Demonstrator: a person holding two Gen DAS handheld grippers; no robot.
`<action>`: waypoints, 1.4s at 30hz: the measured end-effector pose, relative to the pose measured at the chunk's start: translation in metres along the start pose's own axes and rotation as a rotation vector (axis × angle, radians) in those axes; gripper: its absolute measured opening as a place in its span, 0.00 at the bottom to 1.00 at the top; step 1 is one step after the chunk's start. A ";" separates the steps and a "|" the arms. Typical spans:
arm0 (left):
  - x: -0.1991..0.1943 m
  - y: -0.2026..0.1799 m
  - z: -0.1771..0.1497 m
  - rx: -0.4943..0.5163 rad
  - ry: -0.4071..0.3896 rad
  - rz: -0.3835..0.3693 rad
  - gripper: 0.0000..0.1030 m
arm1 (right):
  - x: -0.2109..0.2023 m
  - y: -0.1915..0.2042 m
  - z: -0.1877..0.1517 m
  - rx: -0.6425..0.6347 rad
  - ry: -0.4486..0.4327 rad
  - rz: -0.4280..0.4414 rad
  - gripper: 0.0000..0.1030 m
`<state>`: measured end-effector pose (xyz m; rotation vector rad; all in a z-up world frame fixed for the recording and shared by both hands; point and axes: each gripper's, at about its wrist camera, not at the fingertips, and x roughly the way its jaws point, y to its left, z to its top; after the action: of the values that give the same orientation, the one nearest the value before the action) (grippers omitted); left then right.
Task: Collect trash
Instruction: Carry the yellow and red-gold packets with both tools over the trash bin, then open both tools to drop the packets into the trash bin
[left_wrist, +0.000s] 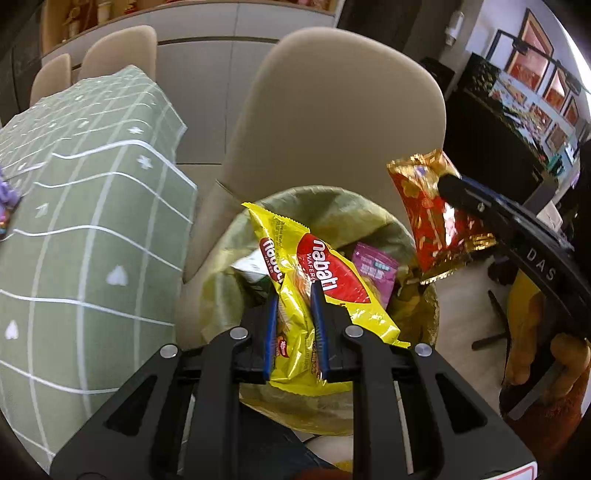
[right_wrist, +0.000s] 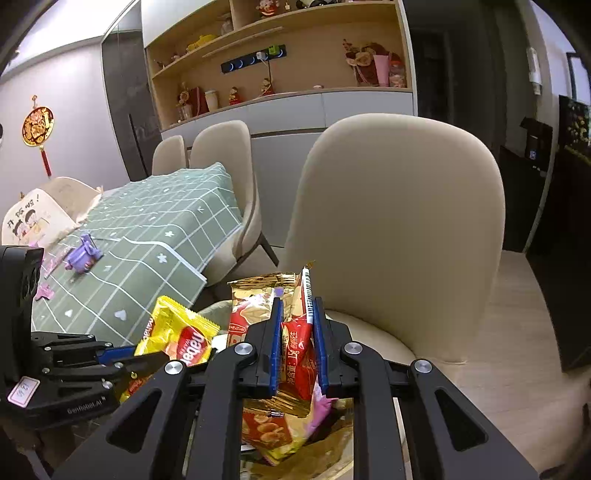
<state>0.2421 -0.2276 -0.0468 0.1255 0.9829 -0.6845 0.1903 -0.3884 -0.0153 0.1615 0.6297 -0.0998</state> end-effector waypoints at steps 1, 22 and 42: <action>0.005 -0.002 0.000 0.003 0.010 0.001 0.16 | 0.001 -0.002 -0.001 -0.001 0.001 -0.004 0.16; 0.022 0.006 -0.006 -0.052 -0.002 -0.017 0.38 | 0.035 -0.030 -0.025 0.103 0.100 0.069 0.16; -0.099 0.089 -0.042 -0.191 -0.193 0.034 0.48 | 0.088 0.062 -0.064 -0.052 0.320 0.017 0.17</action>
<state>0.2276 -0.0944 -0.0091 -0.0900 0.8534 -0.5569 0.2331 -0.3199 -0.1110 0.1337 0.9485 -0.0406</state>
